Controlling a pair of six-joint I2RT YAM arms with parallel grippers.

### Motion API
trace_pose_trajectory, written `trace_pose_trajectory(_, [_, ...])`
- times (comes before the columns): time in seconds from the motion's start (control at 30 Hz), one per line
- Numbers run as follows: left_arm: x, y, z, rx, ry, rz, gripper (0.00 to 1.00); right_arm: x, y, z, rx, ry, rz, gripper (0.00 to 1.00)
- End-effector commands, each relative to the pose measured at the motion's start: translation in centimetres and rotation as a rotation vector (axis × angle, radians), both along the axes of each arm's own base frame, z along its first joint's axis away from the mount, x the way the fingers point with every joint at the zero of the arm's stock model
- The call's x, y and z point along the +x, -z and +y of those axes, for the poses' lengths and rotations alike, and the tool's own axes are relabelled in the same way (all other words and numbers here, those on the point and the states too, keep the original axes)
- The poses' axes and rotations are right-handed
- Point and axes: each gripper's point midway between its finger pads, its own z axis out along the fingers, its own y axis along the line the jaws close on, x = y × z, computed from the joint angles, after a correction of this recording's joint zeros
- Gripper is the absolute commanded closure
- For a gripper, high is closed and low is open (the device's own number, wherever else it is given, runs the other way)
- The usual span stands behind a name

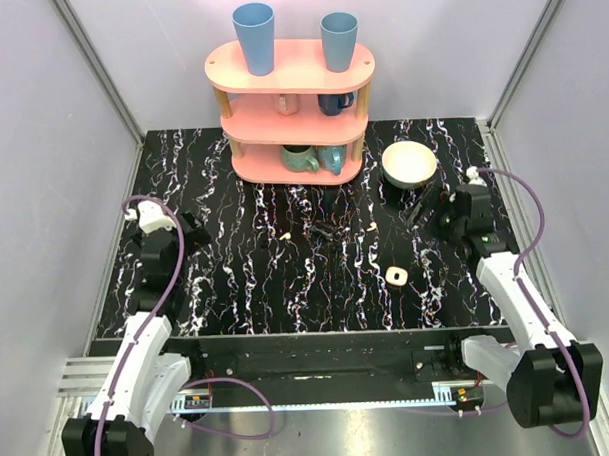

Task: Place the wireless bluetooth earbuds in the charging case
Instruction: Move the charging case to the center of the board.

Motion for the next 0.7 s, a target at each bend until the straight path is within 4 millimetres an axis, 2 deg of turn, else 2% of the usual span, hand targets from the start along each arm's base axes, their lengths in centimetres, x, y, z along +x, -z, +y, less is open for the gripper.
trace_pose_trajectory(0.0, [-0.7, -4.4, -0.4, -0.046, 0.011, -0.020, 0.01, 0.2, -5.0, 2.2, 0.119, -0.055, -0.005, 0.00])
trace_pose_trajectory(0.03, [-1.0, -4.5, -0.6, -0.060, 0.018, -0.005, 0.01, 0.2, -5.1, 2.1, 0.170, 0.004, 0.009, 0.00])
trace_pose_trajectory(0.17, [-1.3, -7.7, -3.1, -0.007, 0.199, -0.078, 0.01, 0.0, -5.5, 3.9, 0.250, -0.085, -0.099, 0.00])
trace_pose_trajectory(0.2, [-1.4, -8.1, -2.2, -0.022, 0.135, -0.088, 0.01, -0.1, -5.4, 4.0, 0.248, -0.096, -0.095, 0.00])
trace_pose_trajectory(0.23, [-2.0, -7.1, -1.3, -0.060, 0.068, -0.039, 0.01, -0.2, -5.2, 4.0, 0.219, -0.124, -0.095, 0.00])
trace_pose_trajectory(0.27, [-2.5, -7.3, -0.6, -0.147, -0.021, -0.024, 0.01, -0.5, -4.6, 4.1, 0.200, -0.143, -0.057, 0.00])
trace_pose_trajectory(0.3, [-3.2, -6.1, 1.0, -0.151, -0.126, 0.019, 0.01, -0.6, -4.3, 4.0, 0.177, -0.158, -0.040, 0.00])
trace_pose_trajectory(0.33, [-3.6, -5.2, 1.1, -0.140, -0.132, 0.061, 0.01, -0.7, -4.1, 3.9, 0.134, -0.193, -0.037, 0.00])
trace_pose_trajectory(0.37, [-3.6, -5.0, 0.8, -0.093, -0.088, 0.082, 0.01, -1.0, -3.7, 3.8, 0.116, -0.206, -0.004, 0.00])
trace_pose_trajectory(0.53, [-3.8, -3.8, -3.0, -0.155, 0.120, 0.135, 0.01, -2.1, -2.5, 3.6, 0.032, -0.269, 0.066, 0.00])
trace_pose_trajectory(0.6, [-3.8, -3.4, -4.3, -0.162, 0.194, 0.152, 0.01, -3.0, -1.1, 3.5, 0.005, -0.272, 0.138, 0.00])
trace_pose_trajectory(0.67, [-3.6, -3.3, -4.5, -0.157, 0.213, 0.166, 0.01, -4.0, 0.3, 3.6, -0.028, -0.273, 0.195, 0.00])
